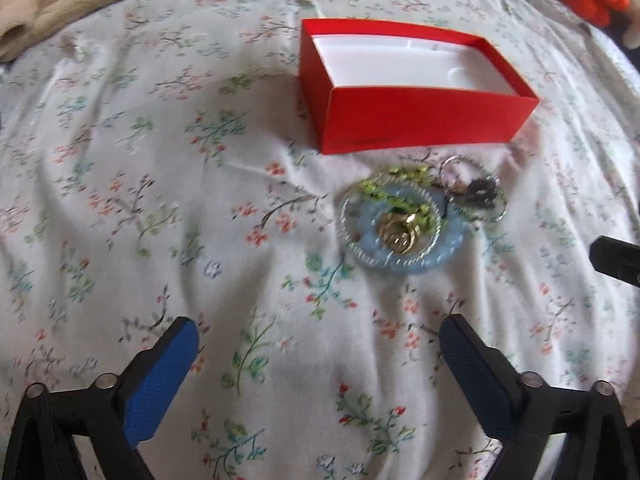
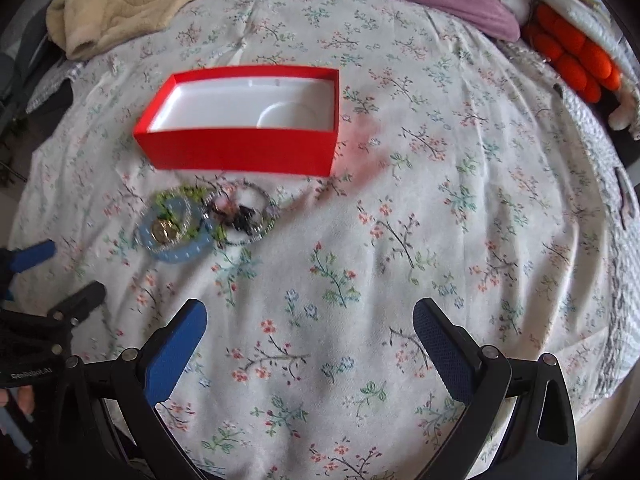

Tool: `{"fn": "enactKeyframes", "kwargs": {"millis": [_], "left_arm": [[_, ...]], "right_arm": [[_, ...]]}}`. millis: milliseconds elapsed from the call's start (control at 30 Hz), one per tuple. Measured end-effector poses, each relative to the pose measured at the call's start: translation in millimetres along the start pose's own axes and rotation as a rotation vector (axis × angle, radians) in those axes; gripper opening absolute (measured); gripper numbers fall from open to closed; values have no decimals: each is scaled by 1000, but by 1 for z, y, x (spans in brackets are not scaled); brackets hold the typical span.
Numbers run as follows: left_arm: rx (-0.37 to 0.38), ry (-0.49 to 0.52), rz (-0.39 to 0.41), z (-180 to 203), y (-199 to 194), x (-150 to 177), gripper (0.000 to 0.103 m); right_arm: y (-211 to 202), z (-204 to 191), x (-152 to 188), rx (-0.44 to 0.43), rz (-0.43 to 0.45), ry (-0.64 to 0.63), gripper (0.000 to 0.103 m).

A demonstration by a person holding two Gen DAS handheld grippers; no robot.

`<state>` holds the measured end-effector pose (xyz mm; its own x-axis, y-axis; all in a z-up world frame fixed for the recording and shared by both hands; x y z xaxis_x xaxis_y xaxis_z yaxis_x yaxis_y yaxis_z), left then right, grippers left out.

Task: Organize jewelry
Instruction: 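Grasp the clear bead bracelet with the left tool while the right tool grasps the green-and-black beaded bracelet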

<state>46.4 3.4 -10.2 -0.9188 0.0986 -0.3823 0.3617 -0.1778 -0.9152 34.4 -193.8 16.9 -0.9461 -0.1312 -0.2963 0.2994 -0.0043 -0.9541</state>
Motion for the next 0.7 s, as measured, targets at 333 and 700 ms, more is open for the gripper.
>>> {"fn": "enactKeyframes", "kwargs": {"millis": [333, 700], "left_arm": [[150, -39, -48, -2, 21, -28, 68], [126, -68, -93, -5, 57, -51, 24]], "right_arm": [[25, 20, -24, -110, -4, 64, 99], [64, 9, -56, -130, -60, 42, 50]]}}
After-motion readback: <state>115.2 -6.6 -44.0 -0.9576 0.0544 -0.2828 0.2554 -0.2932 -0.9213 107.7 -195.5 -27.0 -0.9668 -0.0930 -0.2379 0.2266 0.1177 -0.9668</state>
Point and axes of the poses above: each gripper's, at about its wrist camera, not at the fingertips, and y roughly the way its jaws point, z to its right, x to its underside, the point moved 1 cm from there along y, roughly the way its jaws point, and after that the axes turned 6 degrees about -y, right-handed, at the moved point
